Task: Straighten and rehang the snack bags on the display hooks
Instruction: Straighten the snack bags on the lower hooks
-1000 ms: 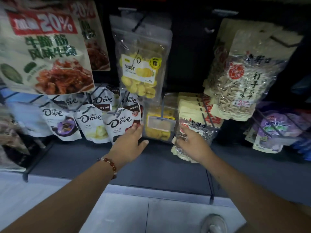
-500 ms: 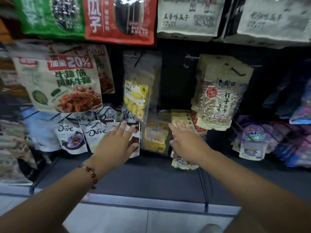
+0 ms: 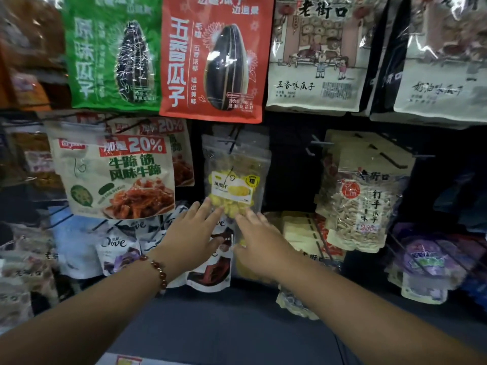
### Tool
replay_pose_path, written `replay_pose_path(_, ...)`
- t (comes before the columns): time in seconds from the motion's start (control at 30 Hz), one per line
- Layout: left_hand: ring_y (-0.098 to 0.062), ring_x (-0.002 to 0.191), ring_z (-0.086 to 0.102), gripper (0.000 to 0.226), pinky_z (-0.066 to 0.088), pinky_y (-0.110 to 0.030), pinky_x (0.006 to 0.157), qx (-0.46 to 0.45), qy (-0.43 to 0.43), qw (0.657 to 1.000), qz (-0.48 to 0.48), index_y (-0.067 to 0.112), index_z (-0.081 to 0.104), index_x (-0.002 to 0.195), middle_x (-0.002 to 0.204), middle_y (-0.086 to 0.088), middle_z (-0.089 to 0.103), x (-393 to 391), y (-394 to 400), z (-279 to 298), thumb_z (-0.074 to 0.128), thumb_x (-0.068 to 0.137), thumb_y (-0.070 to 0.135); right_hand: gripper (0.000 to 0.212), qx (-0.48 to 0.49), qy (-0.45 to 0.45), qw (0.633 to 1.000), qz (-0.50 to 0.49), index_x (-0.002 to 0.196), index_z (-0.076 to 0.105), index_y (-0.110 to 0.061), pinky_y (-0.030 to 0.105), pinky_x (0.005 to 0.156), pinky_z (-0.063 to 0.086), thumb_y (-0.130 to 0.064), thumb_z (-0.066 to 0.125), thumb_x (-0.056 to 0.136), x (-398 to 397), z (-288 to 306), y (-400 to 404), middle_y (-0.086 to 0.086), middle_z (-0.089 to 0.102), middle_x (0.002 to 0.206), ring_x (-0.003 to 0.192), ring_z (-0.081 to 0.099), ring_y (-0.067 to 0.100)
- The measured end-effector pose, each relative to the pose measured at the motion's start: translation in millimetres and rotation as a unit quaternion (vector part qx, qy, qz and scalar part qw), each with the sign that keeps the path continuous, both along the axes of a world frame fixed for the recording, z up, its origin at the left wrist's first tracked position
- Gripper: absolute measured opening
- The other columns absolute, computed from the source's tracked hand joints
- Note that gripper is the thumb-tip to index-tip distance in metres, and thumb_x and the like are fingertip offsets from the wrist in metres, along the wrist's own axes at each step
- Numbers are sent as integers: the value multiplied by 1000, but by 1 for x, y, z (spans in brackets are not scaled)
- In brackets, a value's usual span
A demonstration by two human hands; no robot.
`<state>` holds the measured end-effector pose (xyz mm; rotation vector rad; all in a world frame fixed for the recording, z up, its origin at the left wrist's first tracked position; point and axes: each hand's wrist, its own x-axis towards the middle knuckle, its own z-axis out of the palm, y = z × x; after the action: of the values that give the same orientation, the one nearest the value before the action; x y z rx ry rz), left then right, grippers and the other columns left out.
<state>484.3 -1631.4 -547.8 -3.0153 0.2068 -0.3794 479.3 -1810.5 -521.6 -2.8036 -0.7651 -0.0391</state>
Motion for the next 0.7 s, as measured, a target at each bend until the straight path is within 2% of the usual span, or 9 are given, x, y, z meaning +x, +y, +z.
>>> replay_pose_path(0.1, -32, 150, 1, 74, 19, -47, 119, 34, -12, 999, -3, 28, -2, 156, 163, -6, -12, 22, 11, 1, 37, 99, 54, 75, 23, 22, 999, -24, 156, 4, -26, 47, 121, 9, -34, 51, 97, 26, 0, 10, 3, -13, 163, 150, -7, 31)
replay_pose_path(0.3, -40, 148, -5, 74, 16, -53, 119, 63, -77, 995, -12, 31, -10, 154, 160, -11, -25, 59, 26, 6, 34, 99, 53, 82, 52, -43, 992, -106, 155, -4, -26, 49, 121, 9, -44, 50, 97, 74, -7, 23, 5, -18, 162, 149, -8, 34)
replay_pose_path(0.6, -37, 149, 2, 72, 23, -55, 116, -14, -78, 997, -1, 30, -8, 154, 163, -9, -3, 120, 26, 2, 35, 100, 50, 79, 78, -64, 983, -154, 155, 3, -25, 46, 119, 15, -46, 51, 96, 131, -18, 39, 11, -6, 163, 148, 6, 37)
replay_pose_path(0.7, -37, 148, 5, 71, 25, -54, 115, -63, -79, 995, -16, 34, -4, 153, 163, -7, -4, 138, 22, -8, 39, 98, 50, 74, 102, -75, 979, -161, 153, 14, -21, 45, 116, 24, -44, 52, 95, 145, -21, 42, 14, 10, 160, 145, 17, 37)
